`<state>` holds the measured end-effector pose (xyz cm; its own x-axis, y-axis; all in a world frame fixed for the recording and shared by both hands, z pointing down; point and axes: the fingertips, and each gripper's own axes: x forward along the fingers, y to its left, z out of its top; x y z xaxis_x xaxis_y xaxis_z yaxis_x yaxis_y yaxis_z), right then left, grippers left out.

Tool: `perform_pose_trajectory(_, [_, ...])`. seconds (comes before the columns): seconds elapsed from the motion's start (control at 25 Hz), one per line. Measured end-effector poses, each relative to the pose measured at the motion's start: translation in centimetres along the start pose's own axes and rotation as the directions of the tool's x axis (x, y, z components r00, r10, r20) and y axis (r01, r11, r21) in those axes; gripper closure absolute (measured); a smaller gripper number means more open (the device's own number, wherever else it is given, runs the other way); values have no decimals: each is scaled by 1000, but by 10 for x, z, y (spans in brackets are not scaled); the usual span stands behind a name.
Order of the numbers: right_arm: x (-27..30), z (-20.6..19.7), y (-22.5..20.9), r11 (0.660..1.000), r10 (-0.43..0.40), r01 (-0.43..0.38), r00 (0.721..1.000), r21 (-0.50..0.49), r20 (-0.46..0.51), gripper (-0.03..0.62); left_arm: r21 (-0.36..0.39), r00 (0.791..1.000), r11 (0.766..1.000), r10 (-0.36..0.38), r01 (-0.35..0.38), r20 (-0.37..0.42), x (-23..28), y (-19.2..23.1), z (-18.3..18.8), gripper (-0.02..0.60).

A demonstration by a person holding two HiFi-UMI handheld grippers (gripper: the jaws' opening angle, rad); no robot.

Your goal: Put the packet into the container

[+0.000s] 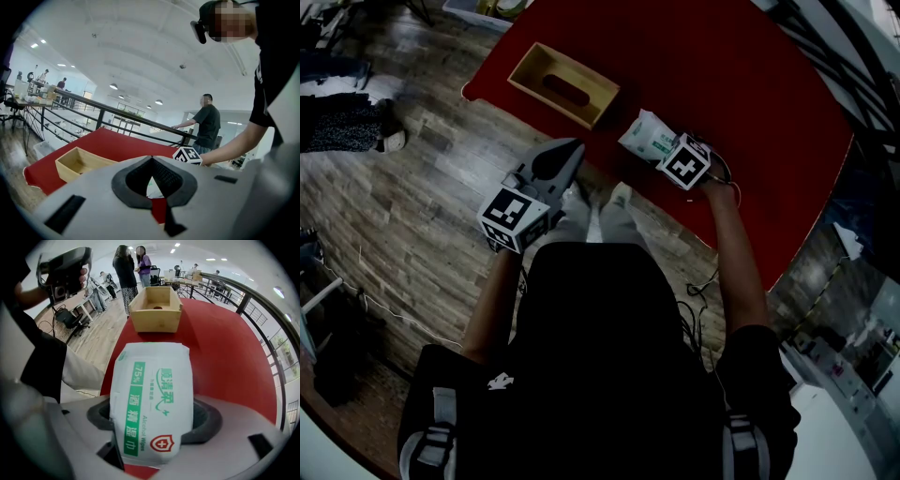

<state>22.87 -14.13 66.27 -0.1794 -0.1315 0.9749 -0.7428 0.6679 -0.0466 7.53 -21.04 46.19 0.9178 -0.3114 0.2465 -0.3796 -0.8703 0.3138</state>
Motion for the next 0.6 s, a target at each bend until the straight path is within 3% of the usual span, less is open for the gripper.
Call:
perform_pose_trajectory(0.4, [-29, 50, -7, 1000, -3, 3, 1000, -13, 30, 210, -7, 999, 1000, 14, -14, 29, -9, 8, 5, 578])
perform_pose_trajectory(0.6, [-39, 87, -19, 999, -22, 24, 998, -38, 64, 210, -67, 996, 997, 39, -34, 82, -17, 23, 16, 578])
